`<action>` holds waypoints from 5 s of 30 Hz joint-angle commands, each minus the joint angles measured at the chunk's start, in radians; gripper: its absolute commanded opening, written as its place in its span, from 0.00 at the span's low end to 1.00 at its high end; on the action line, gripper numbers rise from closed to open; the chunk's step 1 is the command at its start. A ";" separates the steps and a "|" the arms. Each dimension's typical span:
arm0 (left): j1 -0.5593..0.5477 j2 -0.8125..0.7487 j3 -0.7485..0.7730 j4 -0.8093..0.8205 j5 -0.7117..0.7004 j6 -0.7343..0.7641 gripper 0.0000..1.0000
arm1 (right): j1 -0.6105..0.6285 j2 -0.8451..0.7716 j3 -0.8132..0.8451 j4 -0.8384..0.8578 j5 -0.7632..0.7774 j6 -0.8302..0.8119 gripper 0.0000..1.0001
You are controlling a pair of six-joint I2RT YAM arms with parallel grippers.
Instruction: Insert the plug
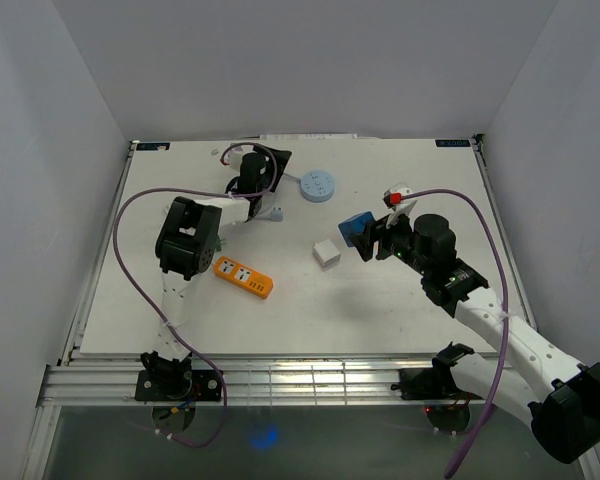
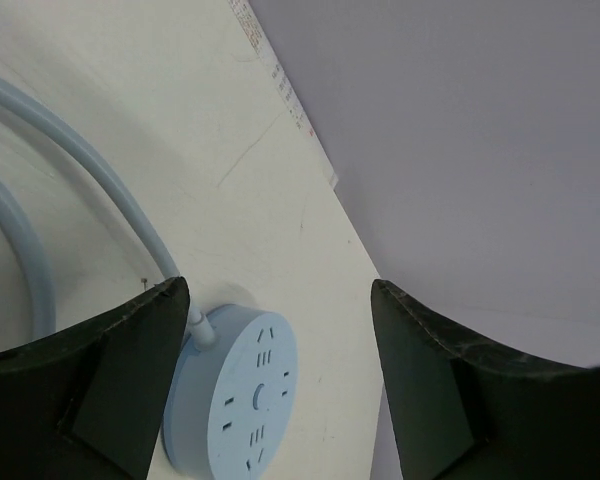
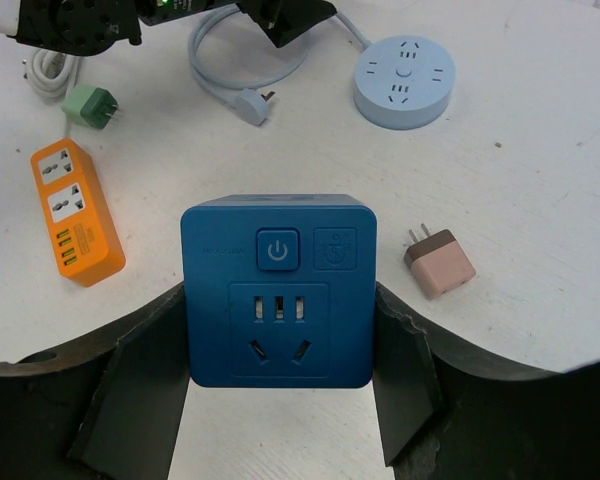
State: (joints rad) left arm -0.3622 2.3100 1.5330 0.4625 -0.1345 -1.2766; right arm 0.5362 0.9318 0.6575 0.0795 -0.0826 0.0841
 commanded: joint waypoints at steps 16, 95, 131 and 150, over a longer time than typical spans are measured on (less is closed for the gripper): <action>-0.003 -0.107 -0.017 -0.111 0.019 0.037 0.86 | -0.007 -0.018 0.013 0.086 -0.031 0.040 0.08; -0.012 -0.670 -0.675 0.019 0.208 0.283 0.98 | 0.142 0.404 0.263 -0.058 -0.002 0.348 0.08; 0.051 -1.103 -1.154 0.148 0.085 0.408 0.98 | 0.326 0.791 0.634 -0.426 0.535 0.661 0.08; 0.051 -1.072 -1.128 0.114 0.072 0.404 0.98 | 0.352 0.889 0.737 -0.601 0.592 0.812 0.08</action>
State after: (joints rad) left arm -0.3080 1.2366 0.3862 0.5827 -0.0532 -0.8833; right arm 0.8780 1.7912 1.3399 -0.4538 0.4519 0.8352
